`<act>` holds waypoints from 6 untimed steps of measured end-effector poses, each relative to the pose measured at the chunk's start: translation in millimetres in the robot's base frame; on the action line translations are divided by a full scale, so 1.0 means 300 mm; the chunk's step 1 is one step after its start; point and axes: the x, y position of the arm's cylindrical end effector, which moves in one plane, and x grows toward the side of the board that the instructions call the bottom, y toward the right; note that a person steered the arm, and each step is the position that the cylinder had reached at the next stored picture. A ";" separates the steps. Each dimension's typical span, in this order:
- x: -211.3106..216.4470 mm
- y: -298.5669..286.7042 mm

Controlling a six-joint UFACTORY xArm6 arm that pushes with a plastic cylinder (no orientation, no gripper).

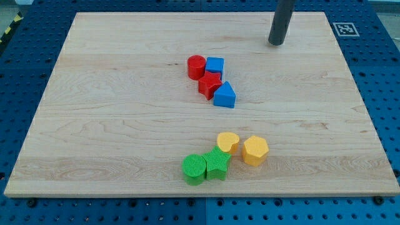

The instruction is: Move your arm towards the group of blocks

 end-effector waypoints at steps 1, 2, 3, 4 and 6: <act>0.000 0.000; 0.021 -0.003; 0.023 -0.019; 0.044 -0.173; 0.107 -0.486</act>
